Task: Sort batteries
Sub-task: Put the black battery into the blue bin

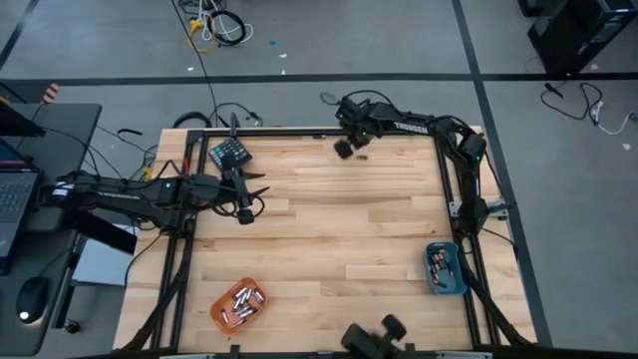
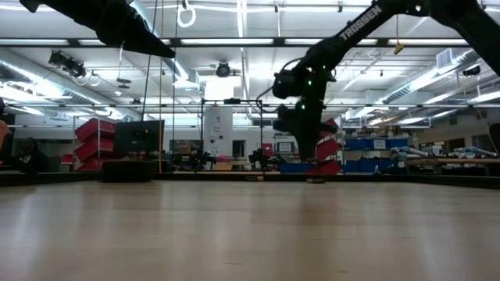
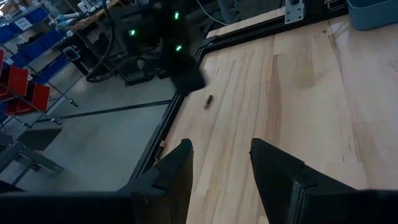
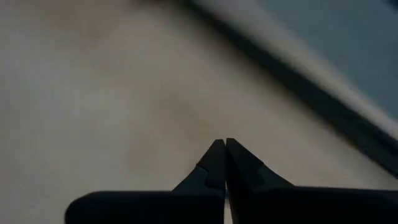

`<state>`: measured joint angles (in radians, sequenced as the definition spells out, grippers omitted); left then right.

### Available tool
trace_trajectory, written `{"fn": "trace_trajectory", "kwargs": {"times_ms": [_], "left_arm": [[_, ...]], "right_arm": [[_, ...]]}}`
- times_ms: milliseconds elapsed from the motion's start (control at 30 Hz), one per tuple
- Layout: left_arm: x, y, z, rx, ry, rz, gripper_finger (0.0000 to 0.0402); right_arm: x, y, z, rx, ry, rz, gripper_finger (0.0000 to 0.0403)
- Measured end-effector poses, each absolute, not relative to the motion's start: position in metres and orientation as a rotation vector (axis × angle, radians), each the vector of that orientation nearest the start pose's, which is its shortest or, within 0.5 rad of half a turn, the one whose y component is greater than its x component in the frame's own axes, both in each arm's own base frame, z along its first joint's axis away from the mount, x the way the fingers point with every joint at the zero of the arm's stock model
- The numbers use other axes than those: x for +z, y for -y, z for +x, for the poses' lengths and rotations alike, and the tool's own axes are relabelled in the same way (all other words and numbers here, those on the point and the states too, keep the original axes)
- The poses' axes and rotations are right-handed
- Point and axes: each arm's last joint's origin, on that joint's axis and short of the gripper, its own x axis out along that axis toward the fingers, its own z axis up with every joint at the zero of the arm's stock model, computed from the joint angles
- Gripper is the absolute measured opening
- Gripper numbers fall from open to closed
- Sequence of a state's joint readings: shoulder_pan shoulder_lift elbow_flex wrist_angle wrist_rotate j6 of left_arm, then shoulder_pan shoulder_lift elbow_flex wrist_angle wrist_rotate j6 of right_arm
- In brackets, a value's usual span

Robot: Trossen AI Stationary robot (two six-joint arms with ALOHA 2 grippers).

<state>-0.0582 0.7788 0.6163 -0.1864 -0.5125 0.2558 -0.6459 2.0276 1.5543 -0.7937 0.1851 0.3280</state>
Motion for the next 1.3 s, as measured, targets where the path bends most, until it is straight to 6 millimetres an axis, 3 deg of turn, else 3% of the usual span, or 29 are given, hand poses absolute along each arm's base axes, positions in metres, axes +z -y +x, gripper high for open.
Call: {"fn": "trace_trajectory", "kwargs": {"times_ms": [67,167,300,433,533,800,933,1100,1300], "left_arm": [[0.277,-0.004,0.171,0.405,-0.394,0.348,0.0158],[0.276,-0.004,0.171,0.403,-0.406,0.351,0.0158],[0.275,-0.004,0.171,0.403,-0.413,0.35,0.0158],[0.275,-0.004,0.171,0.403,-0.412,0.348,0.0158],[0.275,-0.004,0.171,0.403,-0.412,0.348,0.0158],[0.275,-0.004,0.171,0.404,-0.411,0.339,0.0158],[0.275,-0.004,0.171,0.408,-0.406,0.319,0.0158],[0.275,-0.004,0.171,0.412,-0.401,0.296,0.0158],[0.275,-0.004,0.171,0.415,-0.395,0.286,0.0158]], "right_arm": [[0.196,0.236,0.329,-0.697,-1.223,0.501,0.0],[0.208,0.208,0.332,-0.563,-1.308,0.414,0.0],[0.244,0.147,0.328,-0.26,-1.422,0.181,0.0],[0.241,0.097,0.328,-0.138,-1.428,-0.054,0.0008],[0.228,0.075,0.329,-0.189,-1.37,-0.121,0.0032],[0.168,0.051,0.314,-0.234,-1.375,-0.052,0.0134],[0.154,0.05,0.311,-0.263,-1.322,-0.019,0.0168],[0.14,0.048,0.308,-0.227,-1.263,0.038,0.0181],[0.128,0.042,0.301,-0.219,-1.227,0.095,0.0163]]}}
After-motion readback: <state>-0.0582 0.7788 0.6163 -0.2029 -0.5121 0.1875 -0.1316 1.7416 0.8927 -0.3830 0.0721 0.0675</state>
